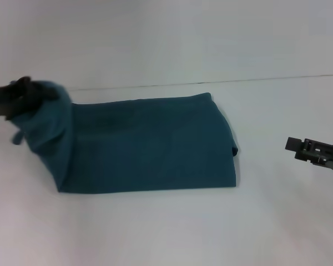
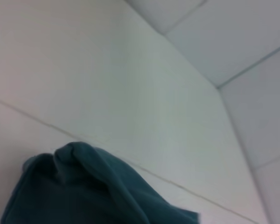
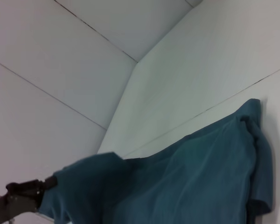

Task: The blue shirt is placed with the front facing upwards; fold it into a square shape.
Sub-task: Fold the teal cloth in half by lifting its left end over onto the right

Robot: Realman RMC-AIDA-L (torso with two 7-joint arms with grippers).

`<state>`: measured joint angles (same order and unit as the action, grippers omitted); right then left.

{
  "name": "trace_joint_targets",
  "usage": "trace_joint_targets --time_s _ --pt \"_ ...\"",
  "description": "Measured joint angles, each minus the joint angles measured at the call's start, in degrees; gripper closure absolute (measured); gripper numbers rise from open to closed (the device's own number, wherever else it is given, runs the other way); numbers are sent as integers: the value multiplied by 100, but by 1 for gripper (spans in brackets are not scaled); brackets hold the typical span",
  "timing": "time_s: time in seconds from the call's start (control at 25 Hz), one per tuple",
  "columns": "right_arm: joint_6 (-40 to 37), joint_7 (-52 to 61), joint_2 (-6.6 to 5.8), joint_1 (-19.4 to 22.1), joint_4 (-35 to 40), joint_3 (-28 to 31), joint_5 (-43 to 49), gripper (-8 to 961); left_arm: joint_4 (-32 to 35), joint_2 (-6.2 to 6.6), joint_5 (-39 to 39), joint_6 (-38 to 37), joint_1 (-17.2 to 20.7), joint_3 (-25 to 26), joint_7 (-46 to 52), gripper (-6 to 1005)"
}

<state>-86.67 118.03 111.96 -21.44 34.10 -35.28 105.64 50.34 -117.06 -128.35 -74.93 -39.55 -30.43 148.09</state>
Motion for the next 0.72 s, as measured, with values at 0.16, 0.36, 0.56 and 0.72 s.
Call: trace_joint_targets --time_s 0.16,0.36,0.56,0.72 --pt "-29 0 2 6 0 2 0 77 2 -34 467 -61 -29 -253 -14 901" --pt "-39 0 11 8 -8 4 0 78 -1 -71 832 -176 -90 -543 -16 901" --pt "-43 0 11 -11 -17 4 0 79 -2 -230 862 -190 -177 -671 -36 901" --pt "-32 0 5 -33 -70 2 0 80 1 -447 898 -5 -248 -705 -124 901"
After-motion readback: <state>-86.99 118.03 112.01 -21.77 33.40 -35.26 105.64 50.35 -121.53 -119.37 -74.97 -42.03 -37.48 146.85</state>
